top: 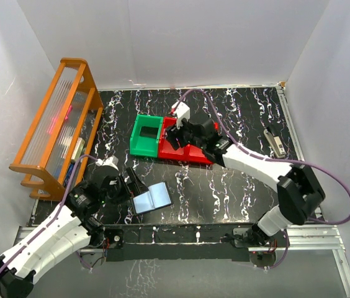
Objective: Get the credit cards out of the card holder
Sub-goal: Place the credit card in the storage box, then reset both arms
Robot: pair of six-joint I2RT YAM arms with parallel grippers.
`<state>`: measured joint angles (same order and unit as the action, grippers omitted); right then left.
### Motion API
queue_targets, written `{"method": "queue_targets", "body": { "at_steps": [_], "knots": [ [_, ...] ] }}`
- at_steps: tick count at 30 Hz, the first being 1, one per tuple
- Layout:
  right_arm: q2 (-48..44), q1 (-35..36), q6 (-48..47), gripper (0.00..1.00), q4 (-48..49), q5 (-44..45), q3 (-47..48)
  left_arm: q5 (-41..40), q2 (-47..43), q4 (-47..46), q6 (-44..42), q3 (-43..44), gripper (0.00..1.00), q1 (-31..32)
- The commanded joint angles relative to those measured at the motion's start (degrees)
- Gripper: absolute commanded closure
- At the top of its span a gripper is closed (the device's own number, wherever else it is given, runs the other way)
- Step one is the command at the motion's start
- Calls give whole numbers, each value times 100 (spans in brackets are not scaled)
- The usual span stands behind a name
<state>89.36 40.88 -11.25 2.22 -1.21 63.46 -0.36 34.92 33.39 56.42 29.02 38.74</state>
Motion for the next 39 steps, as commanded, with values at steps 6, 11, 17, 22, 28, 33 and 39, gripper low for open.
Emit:
{"method": "queue_targets", "body": {
  "at_steps": [6, 11, 17, 22, 28, 33, 39],
  "knots": [
    [-452, 358, 5120, 54, 697, -2240, -1701, 401, 365, -344, -24, -375, 13, 10],
    [-419, 715, 5552, 56, 569, -1700, -2137, 172, 717, -206, 48, -458, 19, 10],
    [-232, 987, 5708, 58, 645, -1521, -2228, -34, 1007, -176, 175, -520, 25, 11],
    [52, 1030, 5782, 61, 777, -1559, -2197, 34, 1113, -441, 189, -695, 35, 10],
    [411, 1130, 5828, 64, 746, -1528, -2133, 24, 1131, -431, 182, -798, 52, 11],
    [540, 1146, 5906, 70, 924, -1643, -2188, 83, 1176, -578, 79, -883, 64, 11],
    [510, 1157, 6334, 75, 1485, -1823, -2352, 351, 1354, -941, -66, -981, 73, 11]
  ]
}}
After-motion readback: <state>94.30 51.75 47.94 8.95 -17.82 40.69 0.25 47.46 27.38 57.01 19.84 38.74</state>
